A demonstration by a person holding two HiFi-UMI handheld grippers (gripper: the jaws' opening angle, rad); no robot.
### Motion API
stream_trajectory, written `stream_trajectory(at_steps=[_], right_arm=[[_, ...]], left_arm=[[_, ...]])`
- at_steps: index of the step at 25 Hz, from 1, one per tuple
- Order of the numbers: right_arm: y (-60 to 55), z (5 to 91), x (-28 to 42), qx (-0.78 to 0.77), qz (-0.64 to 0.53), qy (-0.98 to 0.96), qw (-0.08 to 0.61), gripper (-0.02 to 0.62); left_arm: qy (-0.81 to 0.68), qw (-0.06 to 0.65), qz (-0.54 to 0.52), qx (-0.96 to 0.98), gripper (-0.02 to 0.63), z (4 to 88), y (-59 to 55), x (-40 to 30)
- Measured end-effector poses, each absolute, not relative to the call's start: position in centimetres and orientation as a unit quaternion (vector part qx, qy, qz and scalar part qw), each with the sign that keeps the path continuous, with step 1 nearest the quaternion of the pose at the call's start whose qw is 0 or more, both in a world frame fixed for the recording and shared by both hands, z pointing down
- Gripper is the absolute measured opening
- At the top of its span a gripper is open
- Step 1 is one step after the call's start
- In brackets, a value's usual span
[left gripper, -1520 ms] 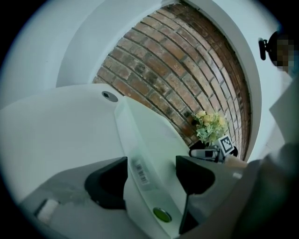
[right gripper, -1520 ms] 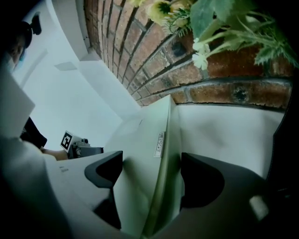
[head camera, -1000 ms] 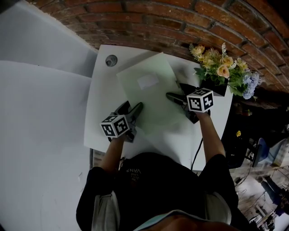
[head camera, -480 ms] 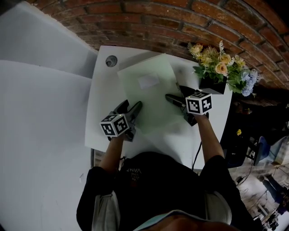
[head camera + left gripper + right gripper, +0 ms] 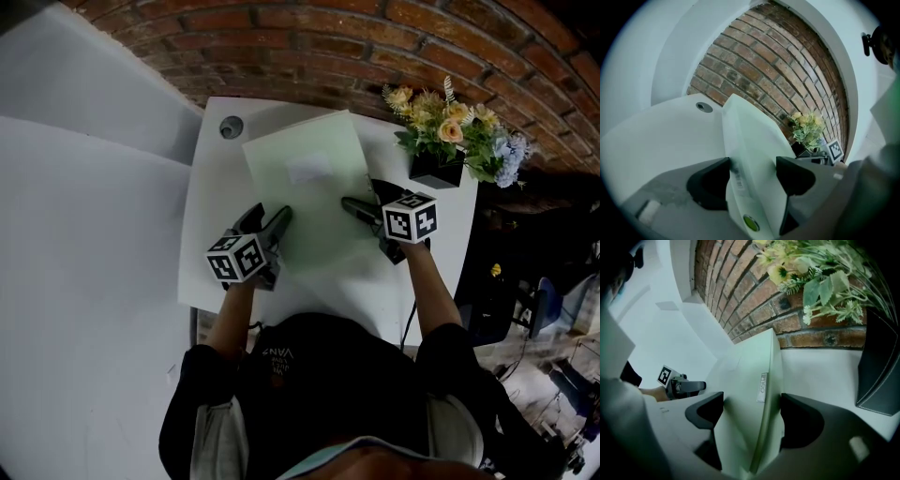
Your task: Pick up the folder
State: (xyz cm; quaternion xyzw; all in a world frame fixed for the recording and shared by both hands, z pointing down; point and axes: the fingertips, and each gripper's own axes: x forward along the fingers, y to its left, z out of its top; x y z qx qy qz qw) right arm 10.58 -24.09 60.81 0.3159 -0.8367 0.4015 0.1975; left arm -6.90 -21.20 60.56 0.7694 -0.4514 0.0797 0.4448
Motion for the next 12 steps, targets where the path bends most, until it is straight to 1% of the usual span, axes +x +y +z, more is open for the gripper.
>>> stream_trajectory(at_steps=[12], right_arm=[[-22.5,58.6,10.7,0.35,0.371,-0.842,0.177,0.373]], left_arm=[[-0.451,0.417,0.071,0.786,0.311,58.5,-20.8,-7.0]])
